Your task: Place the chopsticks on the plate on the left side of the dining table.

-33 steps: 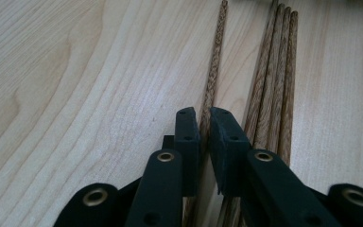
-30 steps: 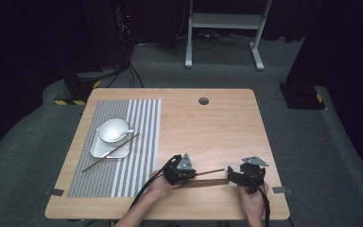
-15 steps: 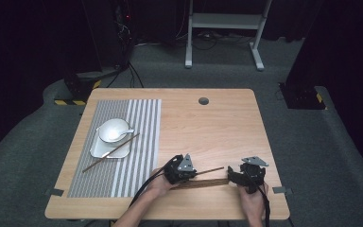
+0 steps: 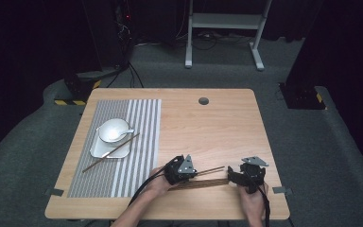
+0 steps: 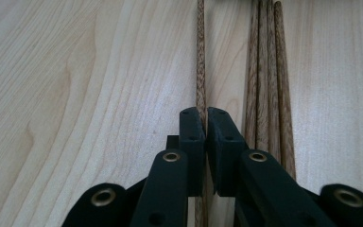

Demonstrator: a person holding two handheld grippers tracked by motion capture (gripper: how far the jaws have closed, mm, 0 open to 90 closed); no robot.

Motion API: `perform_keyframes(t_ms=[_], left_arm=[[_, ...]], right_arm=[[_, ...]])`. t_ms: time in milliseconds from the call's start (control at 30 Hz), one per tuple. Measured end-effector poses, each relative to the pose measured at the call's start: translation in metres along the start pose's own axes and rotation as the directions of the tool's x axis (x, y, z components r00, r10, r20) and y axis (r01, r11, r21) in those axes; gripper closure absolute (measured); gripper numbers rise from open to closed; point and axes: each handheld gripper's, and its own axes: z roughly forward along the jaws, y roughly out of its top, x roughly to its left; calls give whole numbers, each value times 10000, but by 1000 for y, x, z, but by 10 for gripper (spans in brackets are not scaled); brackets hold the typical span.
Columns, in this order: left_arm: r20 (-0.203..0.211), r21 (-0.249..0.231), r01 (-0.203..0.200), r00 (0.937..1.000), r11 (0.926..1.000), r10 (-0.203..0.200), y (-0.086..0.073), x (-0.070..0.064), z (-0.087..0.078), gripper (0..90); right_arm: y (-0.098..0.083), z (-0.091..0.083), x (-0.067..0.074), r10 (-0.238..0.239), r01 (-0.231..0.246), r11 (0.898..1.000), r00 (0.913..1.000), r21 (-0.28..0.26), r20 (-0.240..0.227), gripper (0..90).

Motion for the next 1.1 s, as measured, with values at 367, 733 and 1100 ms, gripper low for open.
perform_keyframes(t_ms=[367,733,1100], left_arm=[[-68,-117,56,10000,9999,-57,3,2,-10,849],[-69,-90,-22,10000,10000,22,6,3,-19,849],[-136,-291,128,9998,9995,-132,5,5,-29,849]], right_arm=[[0,0,0,1,-1,10000,10000,-1,1,136],[0,0,0,0,0,10000,10000,0,1,136],[0,0,0,-1,1,10000,10000,-2,1,136]])
